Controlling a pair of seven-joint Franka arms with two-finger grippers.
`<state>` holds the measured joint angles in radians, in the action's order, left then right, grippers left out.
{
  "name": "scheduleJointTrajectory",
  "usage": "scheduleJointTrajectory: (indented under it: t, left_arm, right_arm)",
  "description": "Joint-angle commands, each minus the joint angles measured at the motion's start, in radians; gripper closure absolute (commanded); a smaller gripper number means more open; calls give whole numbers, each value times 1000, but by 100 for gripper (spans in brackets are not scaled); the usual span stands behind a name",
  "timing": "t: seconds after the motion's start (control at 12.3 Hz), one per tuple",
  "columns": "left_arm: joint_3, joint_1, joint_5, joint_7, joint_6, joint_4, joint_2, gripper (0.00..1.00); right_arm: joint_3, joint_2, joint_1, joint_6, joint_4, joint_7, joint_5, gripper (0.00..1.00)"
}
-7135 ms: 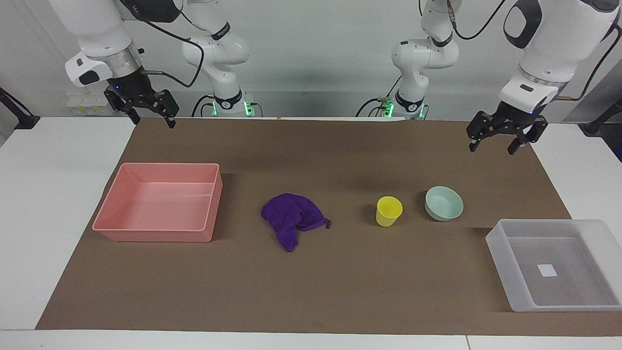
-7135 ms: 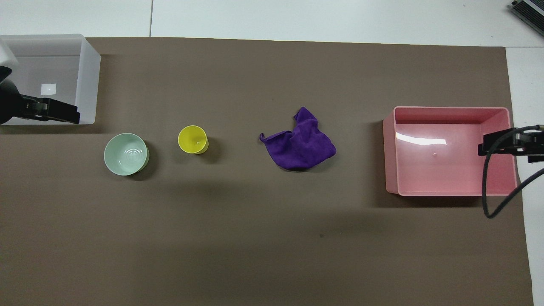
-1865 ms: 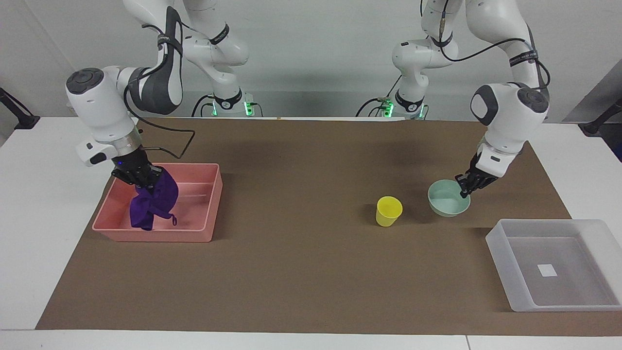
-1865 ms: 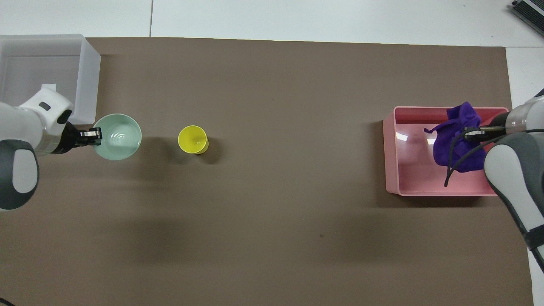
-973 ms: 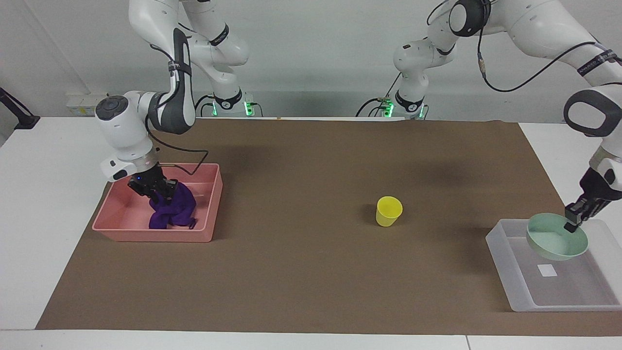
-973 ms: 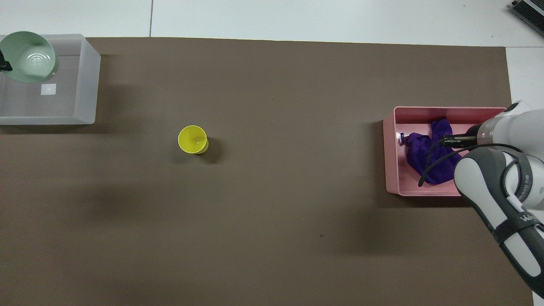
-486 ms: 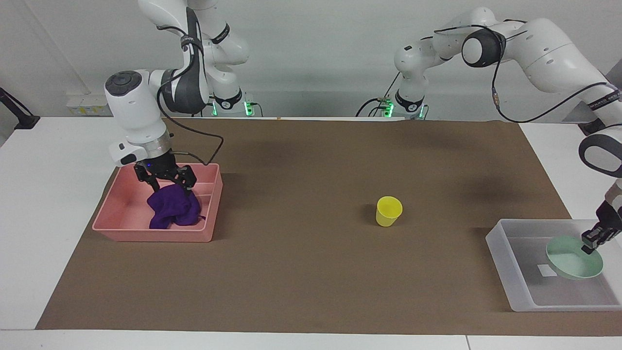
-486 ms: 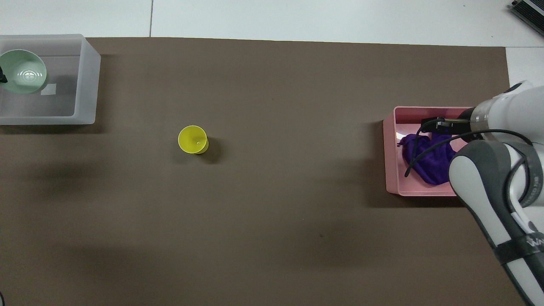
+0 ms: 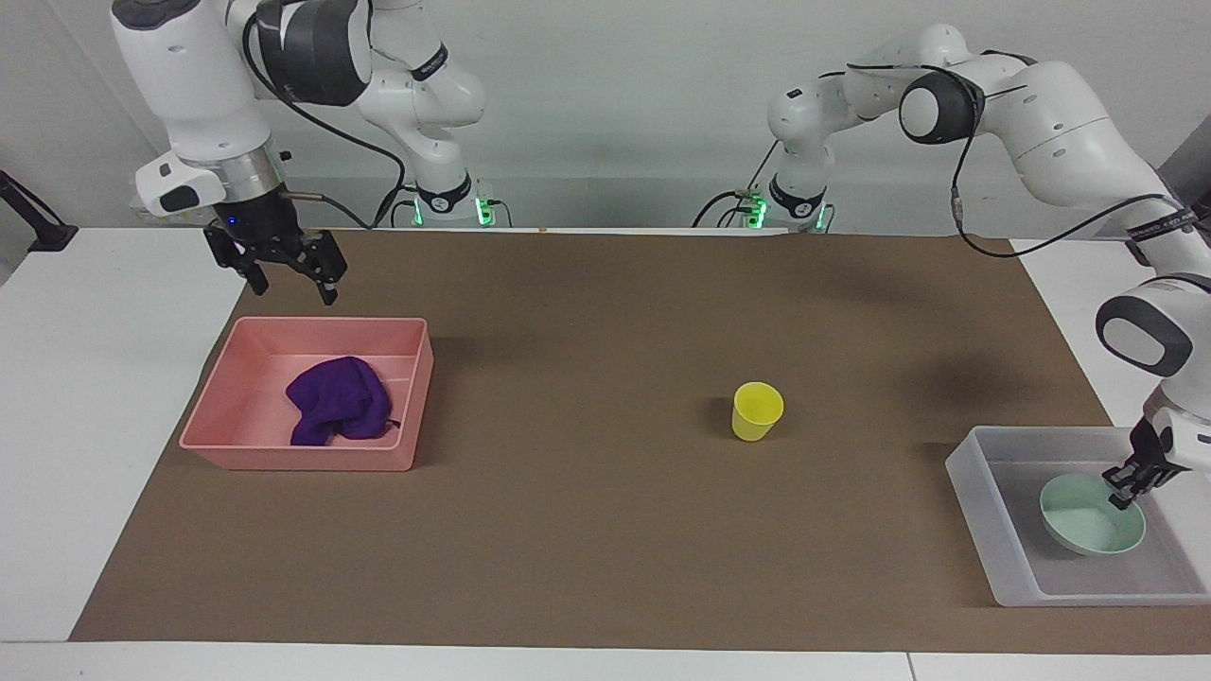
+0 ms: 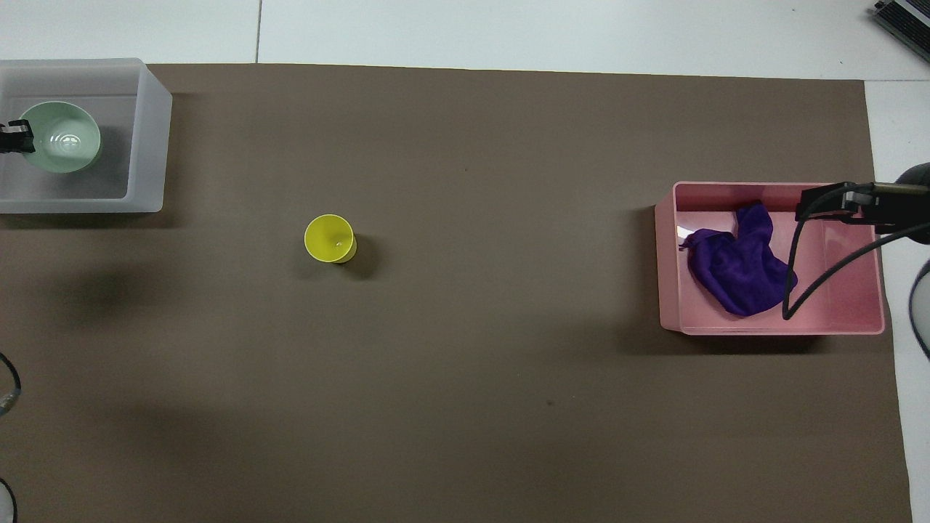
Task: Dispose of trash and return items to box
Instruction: 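Withdraw the left gripper from the box and reach toward the yellow cup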
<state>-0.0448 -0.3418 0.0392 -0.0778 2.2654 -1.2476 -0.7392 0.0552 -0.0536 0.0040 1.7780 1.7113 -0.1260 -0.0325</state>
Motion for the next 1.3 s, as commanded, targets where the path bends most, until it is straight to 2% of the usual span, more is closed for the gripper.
scheduleJointTrajectory:
  t: [0.0, 0.08, 0.16, 0.41, 0.65, 0.81, 0.97, 1.22]
  left_arm:
    - [5, 20, 24, -40, 13, 4, 6, 20]
    - [-1, 21, 22, -63, 3, 10, 12, 11]
    - [-3, 23, 22, -83, -13, 10, 35, 0]
    - [-9, 73, 16, -109, -82, -45, 157, 0]
    - [-9, 165, 13, -102, -93, -272, 360, 0]
    - [-9, 260, 11, -79, -116, -378, 455, 0]
    - [-9, 350, 11, 13, -148, -418, 475, 0]
    - [-10, 455, 11, 117, -98, -557, 527, 0]
  right_arm:
    - [6, -20, -21, -121, -62, 31, 2, 0]
    - [5, -6, -24, -174, -120, 31, 2, 0]
    - [5, -5, -27, -184, -125, 31, 2, 0]
    - [0, -28, -24, -167, -72, 29, 3, 0]
    - [0, -37, -25, -166, -53, 39, 3, 0]
    - [2, -38, -25, -167, -53, 32, 3, 0]
    - [2, -38, -27, -172, -52, 26, 3, 0]
    - [2, -38, -27, -181, -53, 29, 5, 0]
